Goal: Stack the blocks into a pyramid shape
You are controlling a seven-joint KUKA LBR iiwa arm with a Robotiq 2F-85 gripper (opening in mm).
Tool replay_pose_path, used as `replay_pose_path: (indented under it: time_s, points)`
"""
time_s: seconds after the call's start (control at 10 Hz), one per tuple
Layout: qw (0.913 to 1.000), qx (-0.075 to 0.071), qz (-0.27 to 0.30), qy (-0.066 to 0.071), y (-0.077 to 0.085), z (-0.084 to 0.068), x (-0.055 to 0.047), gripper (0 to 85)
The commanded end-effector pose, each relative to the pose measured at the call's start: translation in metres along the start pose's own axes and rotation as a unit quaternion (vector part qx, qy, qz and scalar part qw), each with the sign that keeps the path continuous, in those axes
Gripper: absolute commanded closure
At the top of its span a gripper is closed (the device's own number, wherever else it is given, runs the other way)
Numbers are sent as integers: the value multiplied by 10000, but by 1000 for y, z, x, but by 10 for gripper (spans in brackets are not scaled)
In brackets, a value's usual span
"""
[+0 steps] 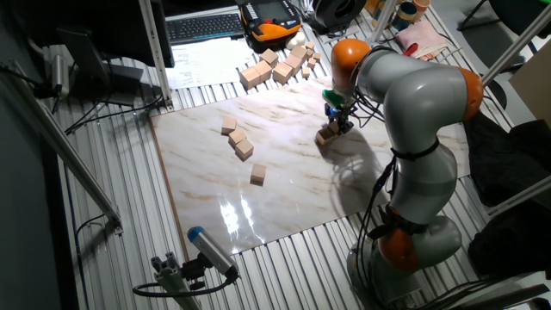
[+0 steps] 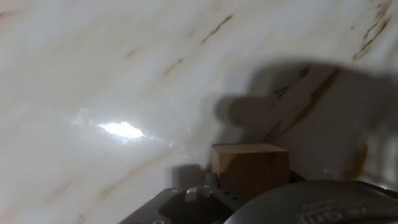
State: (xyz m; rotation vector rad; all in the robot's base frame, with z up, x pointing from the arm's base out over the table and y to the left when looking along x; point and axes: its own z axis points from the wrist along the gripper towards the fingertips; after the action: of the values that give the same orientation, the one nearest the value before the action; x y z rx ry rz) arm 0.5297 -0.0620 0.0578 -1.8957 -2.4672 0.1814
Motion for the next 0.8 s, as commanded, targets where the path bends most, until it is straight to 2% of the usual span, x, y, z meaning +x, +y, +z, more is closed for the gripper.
replay_pose_path:
  time_s: [0.0,0.6,0.7]
  points:
    - [10000,12,-4,-15,0,0,0,850]
    - [10000,7,-89,-12,0,0,0,850]
    - [10000,-14,-60,11,-1,1,4,850]
